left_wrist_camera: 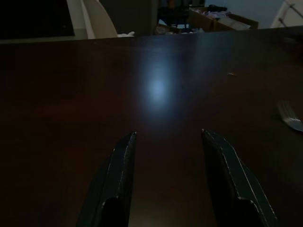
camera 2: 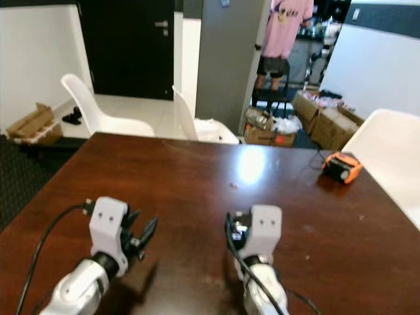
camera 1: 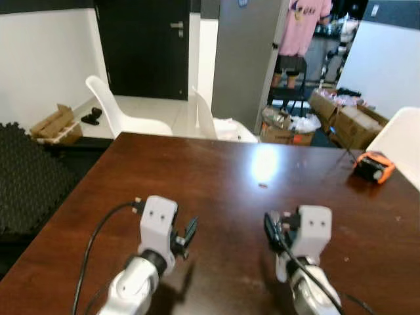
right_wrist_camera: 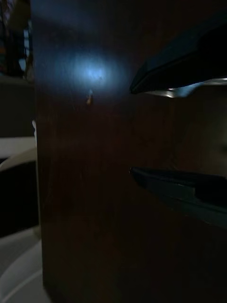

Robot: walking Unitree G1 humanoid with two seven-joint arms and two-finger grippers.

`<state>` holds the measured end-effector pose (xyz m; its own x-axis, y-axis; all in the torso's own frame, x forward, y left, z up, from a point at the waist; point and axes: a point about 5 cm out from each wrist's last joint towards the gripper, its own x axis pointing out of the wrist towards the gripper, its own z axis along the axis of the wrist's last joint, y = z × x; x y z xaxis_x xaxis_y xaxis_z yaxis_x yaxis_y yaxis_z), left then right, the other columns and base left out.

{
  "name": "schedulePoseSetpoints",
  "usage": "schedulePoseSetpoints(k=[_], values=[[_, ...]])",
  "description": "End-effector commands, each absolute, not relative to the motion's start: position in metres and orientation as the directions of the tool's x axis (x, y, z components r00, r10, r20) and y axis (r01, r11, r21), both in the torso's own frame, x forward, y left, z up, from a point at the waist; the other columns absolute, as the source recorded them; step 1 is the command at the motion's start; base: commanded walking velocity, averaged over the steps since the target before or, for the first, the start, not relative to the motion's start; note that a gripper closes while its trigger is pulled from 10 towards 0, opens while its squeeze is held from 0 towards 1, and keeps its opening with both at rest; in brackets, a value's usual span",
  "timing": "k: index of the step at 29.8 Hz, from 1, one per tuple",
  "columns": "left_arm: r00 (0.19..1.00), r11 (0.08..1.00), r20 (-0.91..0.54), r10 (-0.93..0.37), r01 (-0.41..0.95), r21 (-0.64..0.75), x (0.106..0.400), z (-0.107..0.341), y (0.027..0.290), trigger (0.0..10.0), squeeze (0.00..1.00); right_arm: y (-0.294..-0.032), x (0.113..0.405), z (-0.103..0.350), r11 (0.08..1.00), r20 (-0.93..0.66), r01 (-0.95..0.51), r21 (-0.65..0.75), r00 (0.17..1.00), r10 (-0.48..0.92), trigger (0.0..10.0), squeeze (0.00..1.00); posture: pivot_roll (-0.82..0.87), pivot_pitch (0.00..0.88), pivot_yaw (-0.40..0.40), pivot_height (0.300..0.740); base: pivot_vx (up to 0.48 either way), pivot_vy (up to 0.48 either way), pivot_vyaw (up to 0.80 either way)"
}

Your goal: Setting the table

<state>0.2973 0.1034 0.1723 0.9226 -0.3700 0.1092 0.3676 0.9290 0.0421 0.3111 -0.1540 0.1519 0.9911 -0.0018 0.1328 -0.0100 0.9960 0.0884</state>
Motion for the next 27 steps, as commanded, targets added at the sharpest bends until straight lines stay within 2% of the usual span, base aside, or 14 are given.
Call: schedulePoseSetpoints(k=[1,4,12,22,23,27], values=[[0.914,0.918,0.084,-0.396,0.395,0.031,0.292,0.166,0.100,10.0,0.00,-0.169,0.310,0.143,0.994,0.081,0.082,0.067,0.993,-0.087,10.0,0.00,0.04,0.090,0.060,0.740,0.000,0.000,0.00],[0.917,0.920,0.073,-0.393,0.391,0.041,0.291,0.164,0.101,10.0,0.00,-0.180,0.309,0.137,0.989,0.047,0.146,0.031,0.988,-0.147,10.0,0.00,0.04,0.091,0.062,0.740,0.000,0.000,0.00],[0.934,0.935,0.050,-0.353,0.351,0.055,0.293,0.160,0.111,10.0,0.00,-0.190,0.314,0.136,0.986,0.021,0.164,0.010,0.986,-0.164,10.0,0.00,0.04,0.096,0.067,0.740,0.000,0.000,0.00],[0.942,0.942,0.039,-0.332,0.329,0.069,0.292,0.160,0.121,10.0,0.00,-0.194,0.331,0.128,0.984,-0.088,0.151,0.096,0.986,-0.143,10.0,0.00,0.06,0.109,0.085,0.740,0.000,0.000,0.00],[0.943,0.942,0.037,-0.330,0.327,0.072,0.292,0.161,0.122,10.0,0.00,-0.196,0.337,0.127,0.973,-0.132,0.165,0.159,0.981,-0.144,10.0,0.00,0.06,0.112,0.087,0.740,0.000,0.000,0.00],[0.945,0.943,0.036,-0.326,0.323,0.075,0.292,0.161,0.123,10.0,0.00,-0.192,0.344,0.127,0.966,-0.170,0.170,0.193,0.976,-0.138,10.0,0.00,0.07,0.117,0.085,0.740,0.000,0.000,0.00]])
